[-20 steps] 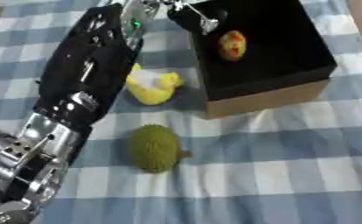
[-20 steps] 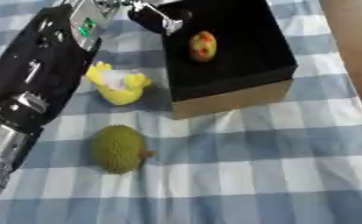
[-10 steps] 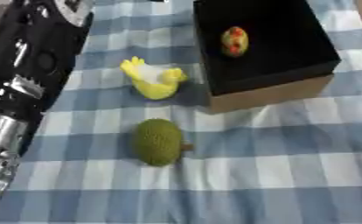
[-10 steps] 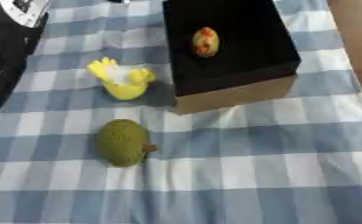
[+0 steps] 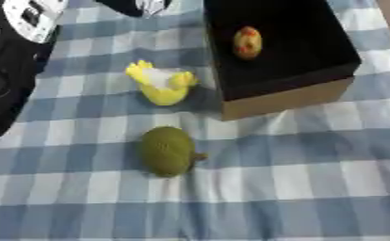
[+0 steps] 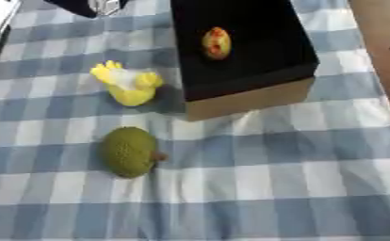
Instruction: Pick up objects on the table and place them in the box.
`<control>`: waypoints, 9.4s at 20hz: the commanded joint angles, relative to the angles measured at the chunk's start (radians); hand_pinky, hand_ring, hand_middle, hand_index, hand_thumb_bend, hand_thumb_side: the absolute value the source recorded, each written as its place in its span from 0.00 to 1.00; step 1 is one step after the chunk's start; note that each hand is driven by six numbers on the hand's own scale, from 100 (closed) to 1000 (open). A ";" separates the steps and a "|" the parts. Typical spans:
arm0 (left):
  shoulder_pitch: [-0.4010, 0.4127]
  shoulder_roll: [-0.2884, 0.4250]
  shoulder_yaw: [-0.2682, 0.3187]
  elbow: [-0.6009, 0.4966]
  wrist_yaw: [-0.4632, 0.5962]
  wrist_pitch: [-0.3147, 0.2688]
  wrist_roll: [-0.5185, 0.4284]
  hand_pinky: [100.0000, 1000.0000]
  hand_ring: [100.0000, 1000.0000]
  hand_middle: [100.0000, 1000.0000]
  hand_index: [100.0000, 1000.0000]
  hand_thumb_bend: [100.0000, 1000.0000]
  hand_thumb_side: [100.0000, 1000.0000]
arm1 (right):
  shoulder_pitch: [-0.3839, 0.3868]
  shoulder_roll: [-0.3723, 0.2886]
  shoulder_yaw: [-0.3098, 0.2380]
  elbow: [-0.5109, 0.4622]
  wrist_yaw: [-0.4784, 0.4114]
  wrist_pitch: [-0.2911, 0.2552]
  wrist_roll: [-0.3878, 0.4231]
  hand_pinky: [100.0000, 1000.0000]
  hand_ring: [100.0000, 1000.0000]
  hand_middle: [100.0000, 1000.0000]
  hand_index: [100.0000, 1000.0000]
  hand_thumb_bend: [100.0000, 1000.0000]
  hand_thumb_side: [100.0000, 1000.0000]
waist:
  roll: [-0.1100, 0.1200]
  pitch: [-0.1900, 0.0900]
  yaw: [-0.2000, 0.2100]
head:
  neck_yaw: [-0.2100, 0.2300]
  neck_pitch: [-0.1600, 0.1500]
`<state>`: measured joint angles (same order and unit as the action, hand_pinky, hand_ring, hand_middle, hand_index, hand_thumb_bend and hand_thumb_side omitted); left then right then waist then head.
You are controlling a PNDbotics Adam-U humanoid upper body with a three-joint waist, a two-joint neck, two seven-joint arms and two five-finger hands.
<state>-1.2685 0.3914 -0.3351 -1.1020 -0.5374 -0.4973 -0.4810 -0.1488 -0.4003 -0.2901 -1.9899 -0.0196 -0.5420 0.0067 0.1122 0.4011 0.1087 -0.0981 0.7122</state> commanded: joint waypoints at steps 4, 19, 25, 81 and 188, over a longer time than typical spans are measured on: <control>0.028 0.100 -0.052 -0.099 0.039 -0.001 -0.026 0.79 0.86 0.77 0.89 0.12 0.29 | -0.004 -0.020 -0.009 -0.010 0.011 -0.001 -0.003 0.95 1.00 0.34 0.99 0.00 0.41 | 0.008 -0.030 -0.002 | -0.004 0.003; 0.118 0.178 -0.131 -0.171 0.029 -0.021 -0.091 0.79 0.86 0.77 0.88 0.24 0.42 | -0.013 -0.018 -0.006 -0.010 0.011 -0.002 -0.001 0.95 1.00 0.34 0.99 0.00 0.41 | 0.007 -0.022 -0.012 | -0.010 -0.001; 0.144 0.196 -0.153 -0.193 0.020 -0.035 -0.120 0.80 0.87 0.77 0.89 0.31 0.52 | -0.016 -0.019 -0.004 -0.010 0.007 -0.003 0.000 0.95 1.00 0.34 0.99 0.00 0.41 | 0.006 -0.021 -0.014 | -0.009 -0.006; 0.192 0.078 -0.102 -0.077 -0.148 -0.011 0.085 0.50 0.60 0.47 0.61 0.00 0.16 | -0.016 -0.013 0.000 -0.010 0.001 0.000 -0.003 0.96 1.00 0.33 0.99 0.00 0.41 | -0.005 -0.020 -0.015 | 0.006 -0.007; 0.261 0.120 -0.167 -0.563 0.178 0.082 -0.078 0.73 0.82 0.74 0.88 0.03 0.59 | 0.017 -0.031 -0.032 -0.010 0.030 -0.012 -0.094 0.95 1.00 0.36 0.99 0.00 0.41 | -0.001 -0.047 0.023 | 0.002 0.006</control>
<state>-0.9960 0.5003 -0.5076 -1.6422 -0.3689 -0.4217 -0.5386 -0.1305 -0.4045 -0.3138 -1.9899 0.0032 -0.5543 -0.0809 0.1145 0.3910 0.1320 -0.0918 0.7143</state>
